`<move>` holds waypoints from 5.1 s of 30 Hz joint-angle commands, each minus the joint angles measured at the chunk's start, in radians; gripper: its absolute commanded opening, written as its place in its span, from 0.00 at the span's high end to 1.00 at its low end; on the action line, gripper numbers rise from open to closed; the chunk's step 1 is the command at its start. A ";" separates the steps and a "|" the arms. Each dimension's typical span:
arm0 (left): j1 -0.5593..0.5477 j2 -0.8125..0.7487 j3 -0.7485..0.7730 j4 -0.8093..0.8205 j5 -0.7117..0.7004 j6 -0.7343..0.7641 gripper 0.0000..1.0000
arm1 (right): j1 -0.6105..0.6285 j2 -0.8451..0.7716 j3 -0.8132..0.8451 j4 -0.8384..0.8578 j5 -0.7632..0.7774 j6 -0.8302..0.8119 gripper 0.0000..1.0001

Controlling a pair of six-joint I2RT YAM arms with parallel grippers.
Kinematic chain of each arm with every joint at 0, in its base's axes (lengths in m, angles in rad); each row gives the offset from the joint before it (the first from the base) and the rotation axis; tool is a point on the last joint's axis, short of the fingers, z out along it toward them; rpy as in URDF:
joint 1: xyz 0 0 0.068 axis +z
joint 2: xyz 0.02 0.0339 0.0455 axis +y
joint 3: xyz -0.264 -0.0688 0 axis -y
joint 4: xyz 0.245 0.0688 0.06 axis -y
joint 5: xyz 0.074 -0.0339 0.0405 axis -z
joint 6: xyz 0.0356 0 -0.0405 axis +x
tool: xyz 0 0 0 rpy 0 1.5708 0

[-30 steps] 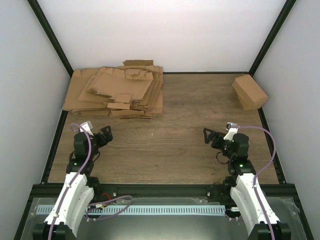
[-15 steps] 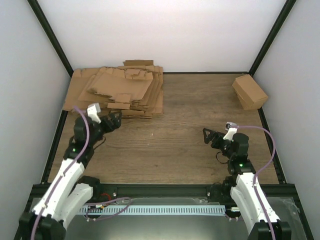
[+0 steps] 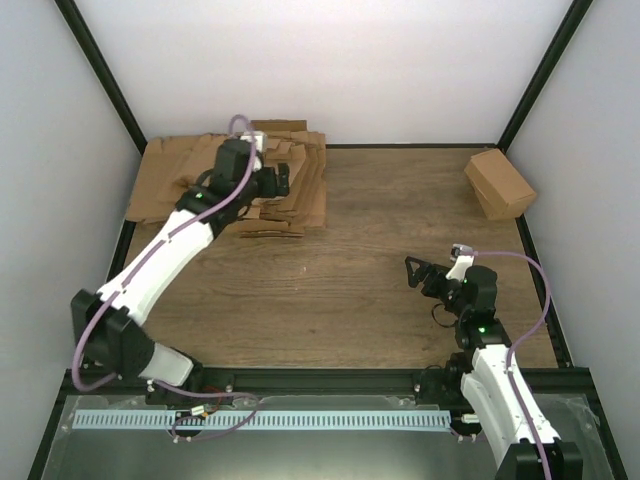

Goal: Fold the paper box

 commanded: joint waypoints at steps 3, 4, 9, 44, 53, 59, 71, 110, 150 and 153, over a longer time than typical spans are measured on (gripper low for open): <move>-0.101 0.264 0.275 -0.237 -0.268 0.241 0.00 | 0.007 -0.003 0.004 0.013 -0.009 -0.013 0.00; -0.116 0.305 0.320 -0.275 -0.306 0.265 0.00 | 0.007 -0.001 0.005 0.013 -0.010 -0.012 0.00; -0.147 0.503 0.493 -0.377 -0.388 0.339 0.00 | 0.007 0.004 0.006 0.013 -0.011 -0.014 0.00; -0.097 0.899 0.758 -0.486 -0.701 0.410 0.66 | 0.007 0.010 0.008 0.014 -0.003 -0.014 0.00; -0.097 0.738 0.758 -0.458 -0.800 0.411 0.96 | 0.007 0.011 0.008 0.014 -0.004 -0.014 0.00; -0.097 0.600 0.762 -0.416 -0.929 0.437 0.96 | 0.007 0.012 0.008 0.012 -0.004 -0.014 0.00; -0.260 0.275 0.767 -0.716 -0.617 0.251 0.96 | 0.007 0.012 0.008 0.013 -0.001 -0.013 0.00; 0.009 -0.273 -0.603 0.044 0.252 -0.279 0.12 | 0.127 0.379 0.187 -0.241 -0.275 0.150 0.08; 0.149 -0.006 -0.533 0.163 0.209 -0.115 0.86 | 0.334 0.580 0.185 -0.095 -0.181 0.060 0.80; 0.149 -0.022 -0.544 0.152 0.209 -0.116 0.96 | 0.332 0.580 0.196 -0.099 -0.182 0.050 0.90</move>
